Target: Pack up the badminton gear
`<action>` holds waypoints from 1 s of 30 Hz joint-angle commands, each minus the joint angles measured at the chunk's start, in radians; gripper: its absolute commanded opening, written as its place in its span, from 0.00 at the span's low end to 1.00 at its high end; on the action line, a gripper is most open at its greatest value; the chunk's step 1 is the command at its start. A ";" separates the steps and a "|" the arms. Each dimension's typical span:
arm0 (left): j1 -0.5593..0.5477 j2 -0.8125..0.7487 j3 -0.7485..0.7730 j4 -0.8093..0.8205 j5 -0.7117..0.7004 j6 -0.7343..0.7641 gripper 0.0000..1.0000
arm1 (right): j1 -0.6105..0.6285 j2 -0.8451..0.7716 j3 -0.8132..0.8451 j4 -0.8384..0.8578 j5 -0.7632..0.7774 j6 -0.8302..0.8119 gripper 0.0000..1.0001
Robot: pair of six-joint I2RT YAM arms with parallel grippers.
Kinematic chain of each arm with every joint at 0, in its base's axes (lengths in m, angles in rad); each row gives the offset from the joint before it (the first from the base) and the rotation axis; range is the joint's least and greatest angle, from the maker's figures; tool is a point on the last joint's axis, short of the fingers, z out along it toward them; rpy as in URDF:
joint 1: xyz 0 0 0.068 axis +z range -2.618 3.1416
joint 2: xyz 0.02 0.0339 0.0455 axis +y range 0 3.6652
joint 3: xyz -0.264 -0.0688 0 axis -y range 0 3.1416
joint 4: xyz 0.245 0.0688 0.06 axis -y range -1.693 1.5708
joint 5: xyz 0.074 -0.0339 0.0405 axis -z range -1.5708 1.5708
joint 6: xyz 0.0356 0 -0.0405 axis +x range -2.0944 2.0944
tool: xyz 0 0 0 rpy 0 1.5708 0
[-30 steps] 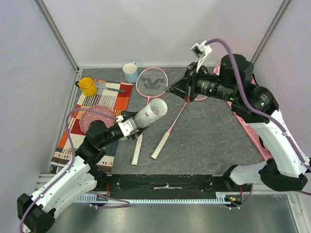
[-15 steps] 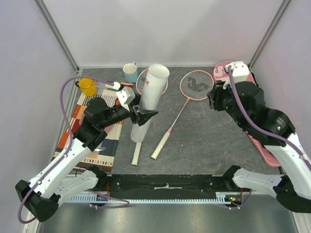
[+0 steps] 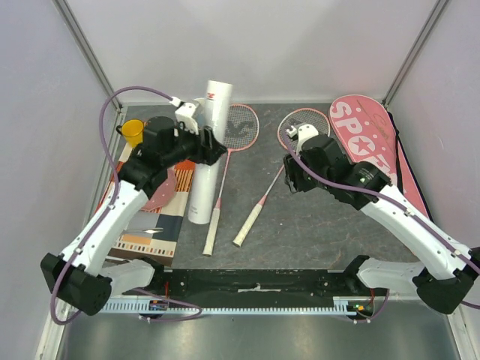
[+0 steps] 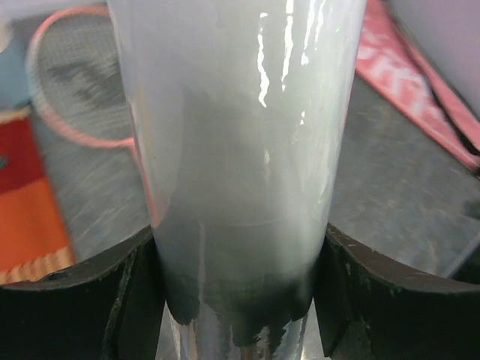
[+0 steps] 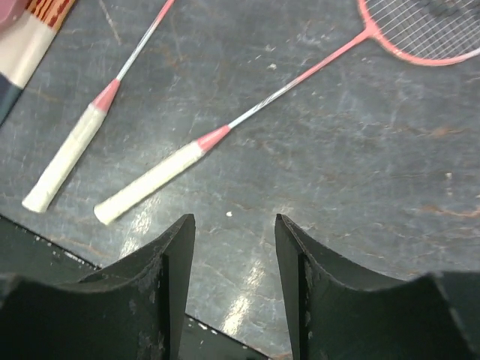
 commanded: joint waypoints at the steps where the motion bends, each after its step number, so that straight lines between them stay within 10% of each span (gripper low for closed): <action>1: 0.201 0.081 -0.029 -0.112 0.122 -0.057 0.30 | -0.001 -0.018 -0.026 0.108 -0.112 0.011 0.55; 13: 0.273 0.472 0.004 -0.238 0.079 0.029 0.29 | -0.001 -0.070 -0.087 0.129 -0.129 -0.010 0.56; 30: 0.261 0.575 -0.077 -0.209 0.075 0.019 0.40 | -0.004 -0.093 -0.097 0.134 -0.126 -0.001 0.56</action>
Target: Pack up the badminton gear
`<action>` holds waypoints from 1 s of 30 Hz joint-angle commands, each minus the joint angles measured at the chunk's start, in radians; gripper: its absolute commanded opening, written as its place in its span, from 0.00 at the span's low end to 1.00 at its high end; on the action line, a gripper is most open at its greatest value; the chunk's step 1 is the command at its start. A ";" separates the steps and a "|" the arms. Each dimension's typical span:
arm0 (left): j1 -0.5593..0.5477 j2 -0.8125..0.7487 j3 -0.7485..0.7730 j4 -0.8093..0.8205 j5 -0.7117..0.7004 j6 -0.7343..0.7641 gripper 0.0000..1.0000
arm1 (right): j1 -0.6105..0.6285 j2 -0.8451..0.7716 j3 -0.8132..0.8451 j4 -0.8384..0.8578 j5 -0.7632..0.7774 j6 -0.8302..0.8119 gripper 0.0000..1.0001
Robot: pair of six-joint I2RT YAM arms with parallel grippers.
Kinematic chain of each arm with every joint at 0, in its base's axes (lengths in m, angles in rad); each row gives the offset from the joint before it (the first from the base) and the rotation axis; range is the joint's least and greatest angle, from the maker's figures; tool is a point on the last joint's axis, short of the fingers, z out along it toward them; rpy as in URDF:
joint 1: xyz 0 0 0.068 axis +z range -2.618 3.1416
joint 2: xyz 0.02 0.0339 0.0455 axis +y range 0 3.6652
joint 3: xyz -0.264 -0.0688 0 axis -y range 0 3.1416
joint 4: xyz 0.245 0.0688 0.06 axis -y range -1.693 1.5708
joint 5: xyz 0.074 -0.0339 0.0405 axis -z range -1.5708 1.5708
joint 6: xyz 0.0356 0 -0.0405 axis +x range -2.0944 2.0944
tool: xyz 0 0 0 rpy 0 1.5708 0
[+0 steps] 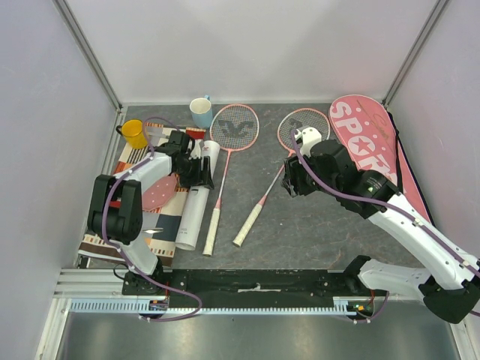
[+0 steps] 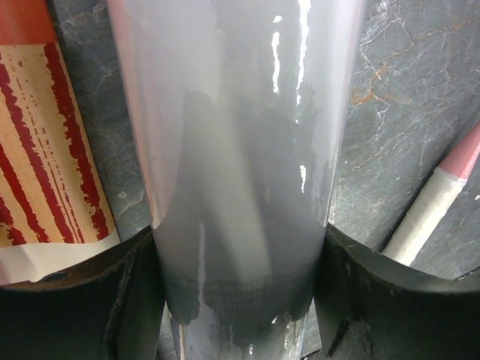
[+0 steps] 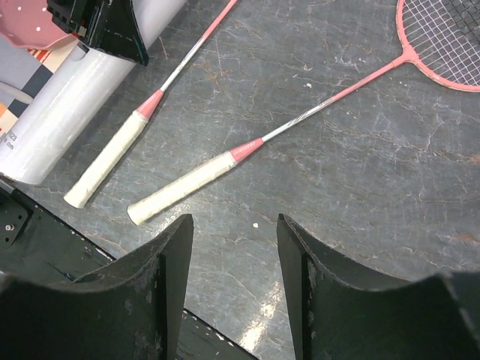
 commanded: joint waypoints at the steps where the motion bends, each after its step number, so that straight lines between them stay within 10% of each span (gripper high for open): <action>1: -0.015 0.016 -0.010 0.037 0.006 0.020 0.42 | -0.004 -0.019 -0.002 0.038 -0.002 0.003 0.56; 11: -0.024 0.035 -0.004 0.037 -0.023 0.012 0.65 | -0.004 -0.025 -0.008 0.042 -0.013 0.014 0.56; 16: -0.026 0.030 -0.003 0.040 -0.012 0.009 0.99 | -0.004 -0.021 -0.014 0.046 -0.022 0.015 0.56; 30: -0.026 -0.165 0.022 0.008 -0.026 0.001 1.00 | -0.004 0.044 -0.038 0.079 -0.006 0.060 0.57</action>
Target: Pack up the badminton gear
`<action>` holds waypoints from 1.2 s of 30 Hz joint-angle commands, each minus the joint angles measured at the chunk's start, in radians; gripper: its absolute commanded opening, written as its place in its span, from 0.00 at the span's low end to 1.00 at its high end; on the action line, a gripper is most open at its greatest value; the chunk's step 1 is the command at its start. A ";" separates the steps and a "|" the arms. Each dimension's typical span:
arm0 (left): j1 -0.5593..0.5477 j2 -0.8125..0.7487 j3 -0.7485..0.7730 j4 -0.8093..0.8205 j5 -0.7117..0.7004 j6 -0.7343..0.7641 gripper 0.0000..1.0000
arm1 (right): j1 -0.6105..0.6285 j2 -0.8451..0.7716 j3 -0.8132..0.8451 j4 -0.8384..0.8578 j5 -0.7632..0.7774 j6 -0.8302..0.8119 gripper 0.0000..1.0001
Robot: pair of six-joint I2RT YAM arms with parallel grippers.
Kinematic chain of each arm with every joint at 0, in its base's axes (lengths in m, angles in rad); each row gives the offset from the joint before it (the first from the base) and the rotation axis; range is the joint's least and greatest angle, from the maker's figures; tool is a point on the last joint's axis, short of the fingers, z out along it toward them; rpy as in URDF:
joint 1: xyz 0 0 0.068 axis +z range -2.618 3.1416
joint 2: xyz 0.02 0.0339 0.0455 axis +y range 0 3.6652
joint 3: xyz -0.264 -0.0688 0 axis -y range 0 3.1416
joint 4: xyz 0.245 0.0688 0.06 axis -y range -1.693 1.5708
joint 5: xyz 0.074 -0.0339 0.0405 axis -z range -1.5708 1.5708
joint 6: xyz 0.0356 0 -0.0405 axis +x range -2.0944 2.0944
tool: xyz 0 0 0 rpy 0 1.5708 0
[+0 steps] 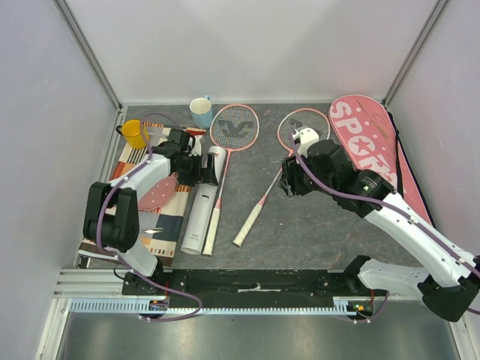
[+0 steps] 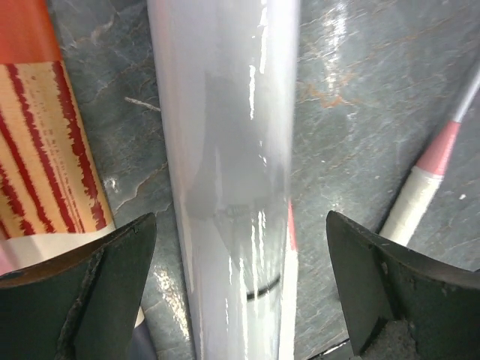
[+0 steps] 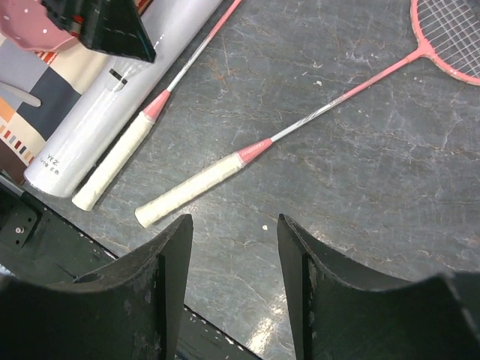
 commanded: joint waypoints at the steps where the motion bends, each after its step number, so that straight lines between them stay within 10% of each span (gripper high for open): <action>1: -0.001 -0.140 0.048 -0.022 -0.023 0.004 1.00 | -0.004 0.048 -0.027 0.056 0.024 0.043 0.58; 6: -0.001 -0.325 0.081 -0.009 -0.029 -0.022 1.00 | -0.062 0.130 -0.078 0.130 0.072 0.104 0.89; 20: -0.010 -0.486 -0.079 0.445 0.315 -0.221 0.90 | -0.879 0.467 -0.147 0.419 0.071 0.215 0.98; 36: -0.133 -0.474 -0.158 0.501 0.408 -0.260 0.88 | -1.168 0.766 0.066 0.464 0.219 -0.014 0.56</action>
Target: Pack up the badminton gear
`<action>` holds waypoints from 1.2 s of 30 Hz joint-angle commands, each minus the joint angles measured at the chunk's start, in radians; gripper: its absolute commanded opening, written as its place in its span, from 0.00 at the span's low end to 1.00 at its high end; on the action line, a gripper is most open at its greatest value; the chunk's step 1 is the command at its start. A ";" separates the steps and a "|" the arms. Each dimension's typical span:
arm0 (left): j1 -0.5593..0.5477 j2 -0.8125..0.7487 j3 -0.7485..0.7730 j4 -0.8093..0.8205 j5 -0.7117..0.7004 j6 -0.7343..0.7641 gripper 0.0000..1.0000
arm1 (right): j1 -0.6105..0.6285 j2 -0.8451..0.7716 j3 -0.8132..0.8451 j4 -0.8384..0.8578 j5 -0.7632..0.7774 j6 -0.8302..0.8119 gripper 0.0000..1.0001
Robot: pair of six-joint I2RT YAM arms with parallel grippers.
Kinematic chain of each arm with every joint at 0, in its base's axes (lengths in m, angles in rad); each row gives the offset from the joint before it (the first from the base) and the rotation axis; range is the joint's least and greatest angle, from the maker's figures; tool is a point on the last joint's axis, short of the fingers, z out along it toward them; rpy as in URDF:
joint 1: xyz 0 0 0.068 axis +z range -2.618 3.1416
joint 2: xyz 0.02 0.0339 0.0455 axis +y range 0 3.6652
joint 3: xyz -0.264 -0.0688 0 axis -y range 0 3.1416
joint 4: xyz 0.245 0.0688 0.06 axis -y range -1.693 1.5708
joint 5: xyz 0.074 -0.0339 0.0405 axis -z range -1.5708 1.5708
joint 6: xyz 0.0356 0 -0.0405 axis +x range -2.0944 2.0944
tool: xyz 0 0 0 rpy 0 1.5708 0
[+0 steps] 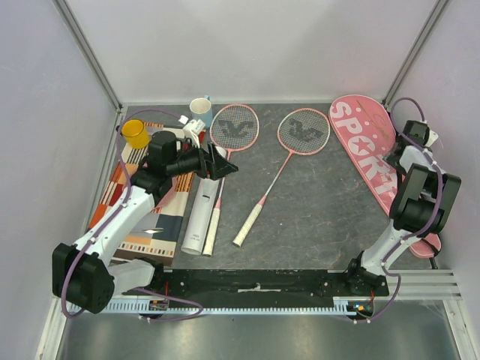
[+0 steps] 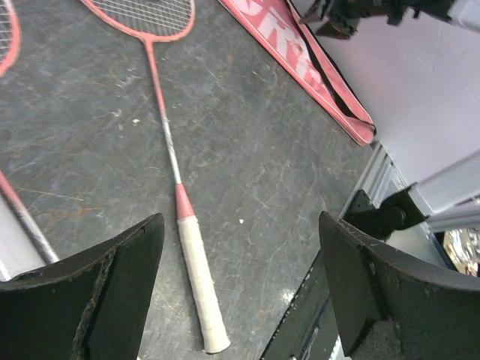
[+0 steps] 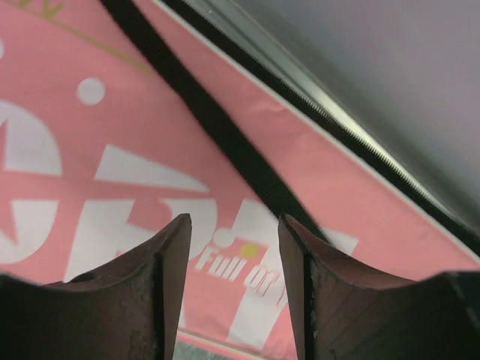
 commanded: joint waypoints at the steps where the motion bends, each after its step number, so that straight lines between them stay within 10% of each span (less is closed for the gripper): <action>1: -0.040 0.032 0.029 0.020 0.060 -0.021 0.88 | -0.031 0.087 0.101 0.012 -0.006 -0.106 0.56; 12: -0.049 0.121 0.035 0.028 0.101 -0.041 0.86 | -0.133 0.188 0.117 0.012 -0.159 -0.171 0.61; 23: -0.049 0.103 0.023 0.029 0.052 -0.014 0.86 | -0.038 0.125 0.081 0.038 -0.192 -0.209 0.01; 36: -0.089 0.142 0.020 0.131 0.094 -0.099 0.87 | 0.061 -0.258 0.083 -0.079 -0.425 -0.082 0.00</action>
